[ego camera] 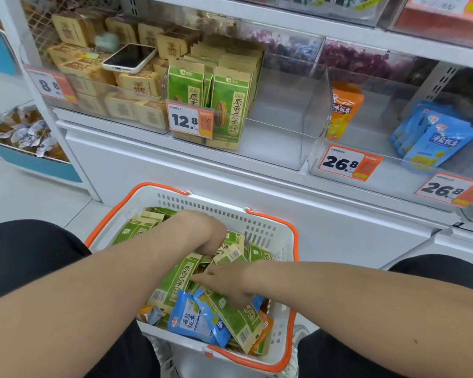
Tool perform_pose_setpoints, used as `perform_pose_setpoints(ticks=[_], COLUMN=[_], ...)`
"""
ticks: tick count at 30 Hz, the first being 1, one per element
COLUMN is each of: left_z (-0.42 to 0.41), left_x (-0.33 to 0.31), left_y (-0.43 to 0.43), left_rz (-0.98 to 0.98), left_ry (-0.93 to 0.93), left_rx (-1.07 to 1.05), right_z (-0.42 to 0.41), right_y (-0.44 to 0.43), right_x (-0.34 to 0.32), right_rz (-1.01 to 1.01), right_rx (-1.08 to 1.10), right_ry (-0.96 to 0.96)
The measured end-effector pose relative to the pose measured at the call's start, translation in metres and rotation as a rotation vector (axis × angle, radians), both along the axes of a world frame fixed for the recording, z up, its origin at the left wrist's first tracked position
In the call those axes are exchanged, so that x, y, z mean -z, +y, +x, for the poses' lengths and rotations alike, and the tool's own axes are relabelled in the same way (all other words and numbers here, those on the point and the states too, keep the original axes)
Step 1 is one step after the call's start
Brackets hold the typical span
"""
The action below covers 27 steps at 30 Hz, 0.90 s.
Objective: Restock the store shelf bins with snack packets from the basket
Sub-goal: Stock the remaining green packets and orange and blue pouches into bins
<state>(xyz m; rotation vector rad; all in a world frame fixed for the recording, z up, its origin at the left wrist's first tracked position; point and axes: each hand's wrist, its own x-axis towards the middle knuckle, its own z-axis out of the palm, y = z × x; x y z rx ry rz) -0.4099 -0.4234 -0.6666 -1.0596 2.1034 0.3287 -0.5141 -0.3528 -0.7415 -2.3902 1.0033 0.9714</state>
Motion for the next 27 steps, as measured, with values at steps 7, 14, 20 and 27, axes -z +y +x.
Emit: perform_pose_setpoints(ticks=[7, 14, 20, 27], left_z=[0.001, -0.005, -0.001, 0.002], left_x=[-0.003, -0.027, -0.048, -0.062], left_y=[-0.002, 0.004, -0.007, -0.01], left_rz=[-0.009, -0.074, -0.137, 0.209], left_ry=[0.001, 0.035, 0.23, 0.84], left_rx=[-0.053, -0.05, -0.226, -0.69], right_z=[-0.004, -0.006, -0.019, -0.037], right_y=[-0.016, -0.04, -0.067, -0.091], right_x=[-0.022, -0.059, -0.095, -0.162], right_rz=[-0.097, -0.051, -0.237, -0.487], right_rx=[0.074, 0.375, 0.762, 1.146], right_ry=[0.05, -0.086, -0.251, -0.461])
